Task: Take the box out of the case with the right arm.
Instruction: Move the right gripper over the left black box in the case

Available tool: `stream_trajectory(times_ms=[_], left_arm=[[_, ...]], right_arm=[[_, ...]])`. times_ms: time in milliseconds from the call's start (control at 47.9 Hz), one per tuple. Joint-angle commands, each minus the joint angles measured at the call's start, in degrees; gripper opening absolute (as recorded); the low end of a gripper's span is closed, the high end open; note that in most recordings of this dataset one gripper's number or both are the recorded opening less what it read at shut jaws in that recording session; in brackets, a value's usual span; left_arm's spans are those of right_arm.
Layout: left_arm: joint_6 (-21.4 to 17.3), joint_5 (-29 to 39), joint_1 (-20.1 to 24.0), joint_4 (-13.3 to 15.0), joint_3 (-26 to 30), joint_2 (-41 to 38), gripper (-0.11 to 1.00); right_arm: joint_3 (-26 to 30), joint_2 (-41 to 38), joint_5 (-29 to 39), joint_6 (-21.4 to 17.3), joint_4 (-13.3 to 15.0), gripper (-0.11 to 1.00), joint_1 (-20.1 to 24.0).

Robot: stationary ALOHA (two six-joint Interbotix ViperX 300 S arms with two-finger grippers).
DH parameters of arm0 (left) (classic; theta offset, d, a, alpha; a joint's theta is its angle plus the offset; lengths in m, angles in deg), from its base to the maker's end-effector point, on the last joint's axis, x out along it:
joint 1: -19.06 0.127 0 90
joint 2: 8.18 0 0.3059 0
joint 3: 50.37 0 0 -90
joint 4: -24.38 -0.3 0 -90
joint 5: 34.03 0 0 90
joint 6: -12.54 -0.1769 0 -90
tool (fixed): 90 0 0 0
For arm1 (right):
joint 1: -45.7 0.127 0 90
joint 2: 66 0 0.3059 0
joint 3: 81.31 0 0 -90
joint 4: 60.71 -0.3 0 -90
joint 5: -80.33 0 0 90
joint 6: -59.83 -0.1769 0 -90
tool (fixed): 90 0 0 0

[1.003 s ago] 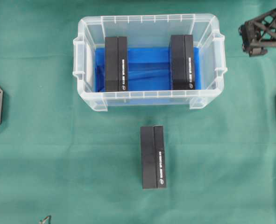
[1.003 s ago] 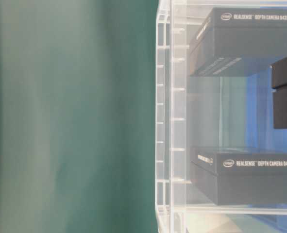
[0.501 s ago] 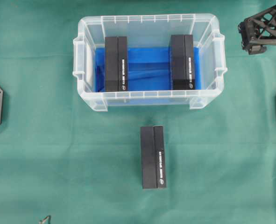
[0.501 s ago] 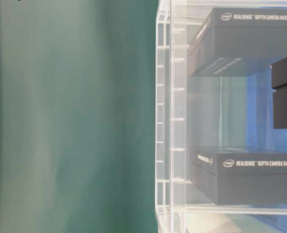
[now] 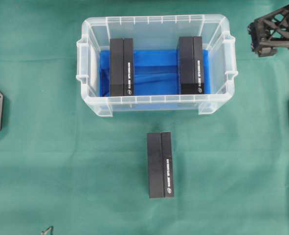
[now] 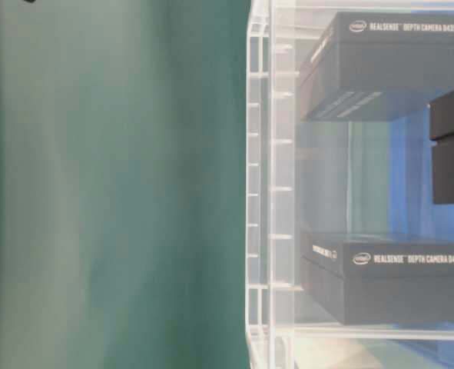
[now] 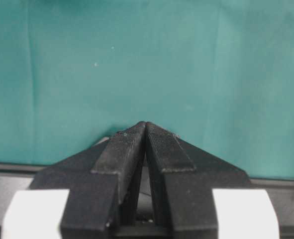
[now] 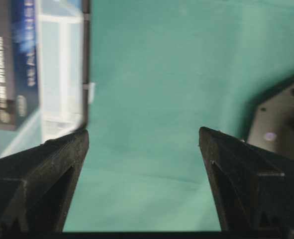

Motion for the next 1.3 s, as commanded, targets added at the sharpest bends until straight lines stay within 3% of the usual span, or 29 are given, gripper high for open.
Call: stream_trajectory(times_ms=[0, 272, 836, 1087, 1275], left_arm=[[0.0, -0.3, 0.1, -0.2, 1.6, -0.2, 0.02], [-0.1, -0.2, 0.1, -0.2, 1.7, -0.2, 0.02], [-0.1, 0.0, 0.1, -0.1, 1.6, 1.1, 0.02], [-0.1, 0.1, 0.1, -0.1, 1.7, 2.1, 0.02], [-0.1, 0.2, 0.1, -0.1, 1.7, 2.1, 0.02]], right_arm=[[2.4, -1.2, -2.8, 0.0, -0.6, 0.89, 0.1], [13.9, -13.6, -5.4, 0.1, -0.8, 0.89, 2.6], [46.2, -39.6, -3.1, 0.2, -1.5, 0.89, 6.7], [55.5, -46.9, -3.1, 0.3, -3.0, 0.89, 7.1], [57.1, -48.3, -3.2, 0.4, -3.3, 0.89, 7.2]])
